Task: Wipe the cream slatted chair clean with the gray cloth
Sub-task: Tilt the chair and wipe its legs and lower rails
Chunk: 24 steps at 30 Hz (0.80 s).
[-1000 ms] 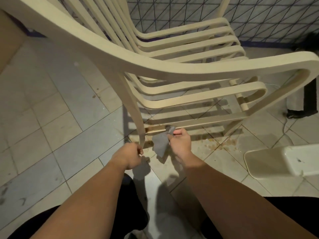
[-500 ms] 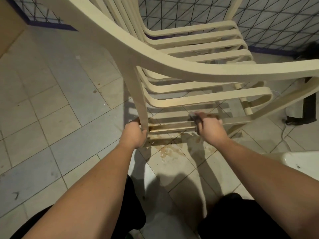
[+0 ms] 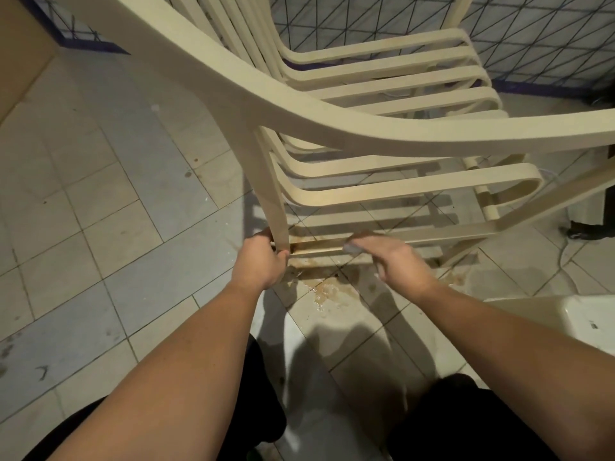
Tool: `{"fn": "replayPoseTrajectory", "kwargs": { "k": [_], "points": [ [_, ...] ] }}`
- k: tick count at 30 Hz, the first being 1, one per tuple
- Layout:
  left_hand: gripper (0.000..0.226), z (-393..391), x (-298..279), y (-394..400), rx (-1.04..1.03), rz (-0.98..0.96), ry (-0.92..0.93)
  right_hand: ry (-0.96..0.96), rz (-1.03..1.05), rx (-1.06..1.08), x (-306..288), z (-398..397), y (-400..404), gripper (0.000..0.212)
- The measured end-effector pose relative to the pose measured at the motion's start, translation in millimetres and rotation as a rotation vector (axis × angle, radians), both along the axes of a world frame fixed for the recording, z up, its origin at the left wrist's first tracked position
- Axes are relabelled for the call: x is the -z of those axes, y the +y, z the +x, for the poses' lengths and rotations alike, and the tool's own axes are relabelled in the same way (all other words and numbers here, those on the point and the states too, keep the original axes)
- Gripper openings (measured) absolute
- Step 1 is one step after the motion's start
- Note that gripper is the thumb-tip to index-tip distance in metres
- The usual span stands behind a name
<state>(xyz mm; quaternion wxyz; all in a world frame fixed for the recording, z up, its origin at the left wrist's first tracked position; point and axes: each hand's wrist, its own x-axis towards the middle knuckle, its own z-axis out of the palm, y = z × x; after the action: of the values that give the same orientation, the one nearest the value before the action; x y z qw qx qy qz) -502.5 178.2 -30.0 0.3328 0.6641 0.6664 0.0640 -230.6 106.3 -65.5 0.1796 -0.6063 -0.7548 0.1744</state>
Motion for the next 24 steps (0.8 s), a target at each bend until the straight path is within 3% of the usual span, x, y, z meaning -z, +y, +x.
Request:
{"fn": "replayPoseTrajectory", "kwargs": {
  "k": [3,7,11,16,20,24],
  "points": [
    [0.027,0,0,-2,-0.002,0.007,0.004,-0.030,-0.043,0.208,-12,0,22,0.055],
    [0.025,-1,-1,-1,0.025,0.013,0.040,0.017,-0.214,0.088,6,-29,42,0.045],
    [0.028,-1,-1,-1,0.037,0.016,0.056,-0.063,-0.132,-0.071,28,-59,35,0.064],
    [0.029,-3,-1,2,0.055,0.012,0.027,-0.108,-0.058,-0.287,19,-37,25,0.087],
    [0.033,-5,-4,2,0.073,0.008,0.027,-0.034,-0.145,0.021,9,-33,41,0.062],
    [0.034,-4,-4,0,0.066,-0.005,0.033,-0.001,-0.249,-0.022,9,-71,54,0.047]
  ]
}}
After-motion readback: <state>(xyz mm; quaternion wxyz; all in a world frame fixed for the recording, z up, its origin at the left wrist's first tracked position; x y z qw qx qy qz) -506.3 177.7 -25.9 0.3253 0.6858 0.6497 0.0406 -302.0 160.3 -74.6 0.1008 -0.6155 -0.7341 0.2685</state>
